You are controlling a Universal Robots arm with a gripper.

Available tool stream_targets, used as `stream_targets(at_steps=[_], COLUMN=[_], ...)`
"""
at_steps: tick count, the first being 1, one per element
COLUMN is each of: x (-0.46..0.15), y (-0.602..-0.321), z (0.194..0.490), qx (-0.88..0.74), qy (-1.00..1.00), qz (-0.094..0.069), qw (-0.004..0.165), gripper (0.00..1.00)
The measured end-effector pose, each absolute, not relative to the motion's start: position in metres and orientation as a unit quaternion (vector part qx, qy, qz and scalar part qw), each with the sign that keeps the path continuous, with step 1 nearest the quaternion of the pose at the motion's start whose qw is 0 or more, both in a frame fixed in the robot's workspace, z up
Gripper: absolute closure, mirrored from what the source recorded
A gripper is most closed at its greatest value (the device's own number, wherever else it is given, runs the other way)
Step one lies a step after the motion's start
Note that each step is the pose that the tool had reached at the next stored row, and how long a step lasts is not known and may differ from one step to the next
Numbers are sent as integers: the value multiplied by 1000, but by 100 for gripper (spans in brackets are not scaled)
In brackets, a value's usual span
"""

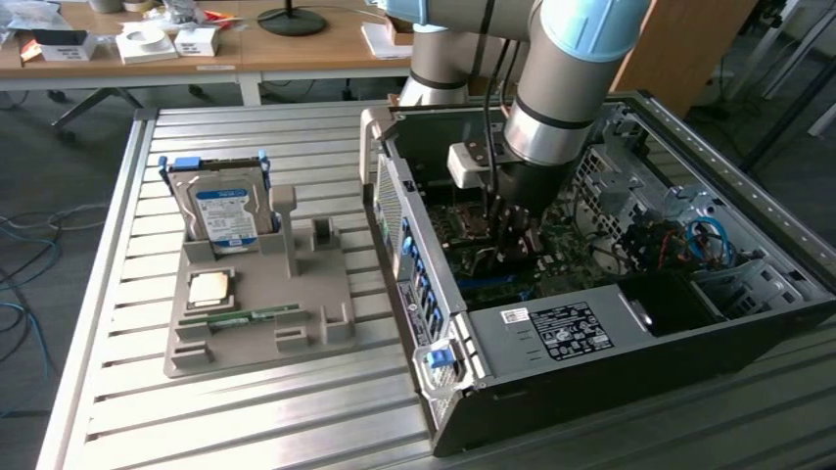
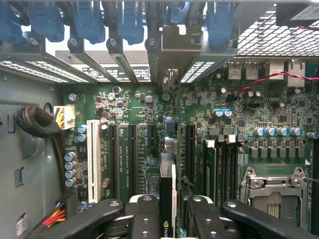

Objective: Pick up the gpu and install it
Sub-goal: 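Insert the gpu into the slot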

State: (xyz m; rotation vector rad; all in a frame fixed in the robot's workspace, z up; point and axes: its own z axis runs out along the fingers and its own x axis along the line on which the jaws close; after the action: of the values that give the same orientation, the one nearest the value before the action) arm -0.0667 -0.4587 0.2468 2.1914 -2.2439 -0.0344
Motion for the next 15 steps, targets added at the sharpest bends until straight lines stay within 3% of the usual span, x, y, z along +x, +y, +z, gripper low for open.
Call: stream_targets(at_steps=[15], x=[-69], y=[-459], z=[247], qx=[699], qy=[-715], qz=[-11], qw=[2], gripper=[74])
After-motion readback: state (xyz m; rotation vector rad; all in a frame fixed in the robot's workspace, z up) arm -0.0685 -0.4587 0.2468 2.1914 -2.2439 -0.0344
